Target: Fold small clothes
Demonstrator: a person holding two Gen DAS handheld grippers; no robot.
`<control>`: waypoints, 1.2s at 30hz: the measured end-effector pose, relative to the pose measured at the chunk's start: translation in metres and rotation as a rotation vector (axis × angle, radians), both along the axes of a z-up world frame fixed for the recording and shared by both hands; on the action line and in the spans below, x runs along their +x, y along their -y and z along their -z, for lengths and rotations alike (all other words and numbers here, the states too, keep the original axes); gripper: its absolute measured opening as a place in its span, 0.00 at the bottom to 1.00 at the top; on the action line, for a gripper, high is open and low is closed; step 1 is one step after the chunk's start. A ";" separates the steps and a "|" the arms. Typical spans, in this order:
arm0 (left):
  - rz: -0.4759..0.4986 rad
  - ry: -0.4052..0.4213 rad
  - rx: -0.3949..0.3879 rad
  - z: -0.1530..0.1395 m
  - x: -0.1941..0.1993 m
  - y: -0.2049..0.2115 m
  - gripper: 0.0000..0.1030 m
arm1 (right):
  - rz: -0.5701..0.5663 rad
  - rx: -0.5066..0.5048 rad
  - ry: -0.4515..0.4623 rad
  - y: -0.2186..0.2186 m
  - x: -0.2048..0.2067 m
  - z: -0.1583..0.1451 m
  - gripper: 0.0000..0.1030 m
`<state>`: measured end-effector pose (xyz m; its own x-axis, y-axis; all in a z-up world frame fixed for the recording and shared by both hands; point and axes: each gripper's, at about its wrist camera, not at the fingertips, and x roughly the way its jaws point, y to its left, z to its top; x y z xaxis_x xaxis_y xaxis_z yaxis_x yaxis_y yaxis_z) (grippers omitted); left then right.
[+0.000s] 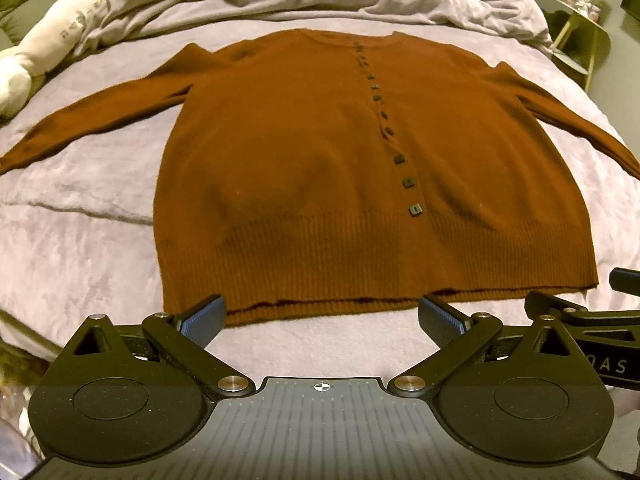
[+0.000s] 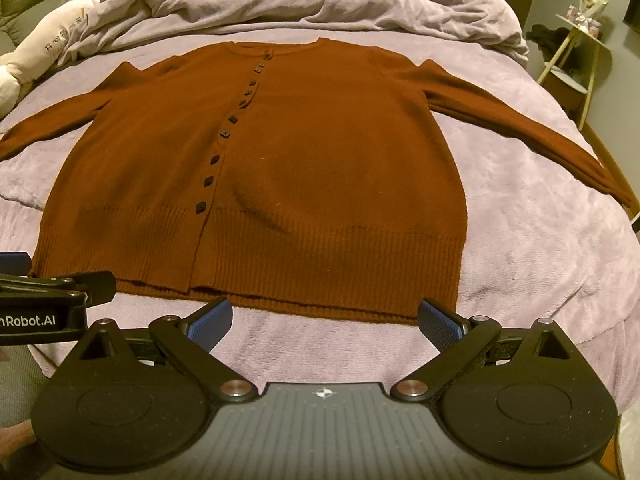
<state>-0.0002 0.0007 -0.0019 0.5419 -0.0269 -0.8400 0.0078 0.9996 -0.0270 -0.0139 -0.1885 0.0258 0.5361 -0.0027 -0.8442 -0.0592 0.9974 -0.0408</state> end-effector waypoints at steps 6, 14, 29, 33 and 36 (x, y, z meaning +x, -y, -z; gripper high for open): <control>-0.004 0.000 -0.003 0.000 0.000 0.000 1.00 | 0.001 0.002 0.007 0.001 0.000 -0.002 0.96; -0.005 -0.002 -0.004 -0.001 0.000 0.001 1.00 | 0.002 -0.001 0.019 0.002 0.000 -0.003 0.96; -0.011 -0.005 -0.009 -0.001 0.001 0.000 1.00 | 0.005 -0.001 0.039 0.002 -0.002 -0.005 0.96; -0.011 -0.006 -0.010 -0.001 0.001 0.000 1.00 | 0.007 0.000 0.042 0.003 -0.001 -0.005 0.96; -0.011 -0.006 -0.008 -0.001 0.001 0.001 1.00 | 0.008 0.002 0.044 0.003 -0.002 -0.005 0.96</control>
<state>0.0004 0.0002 -0.0008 0.5375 -0.0278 -0.8428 -0.0037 0.9994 -0.0354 -0.0155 -0.1914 0.0307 0.5723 -0.0056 -0.8200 -0.0495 0.9979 -0.0414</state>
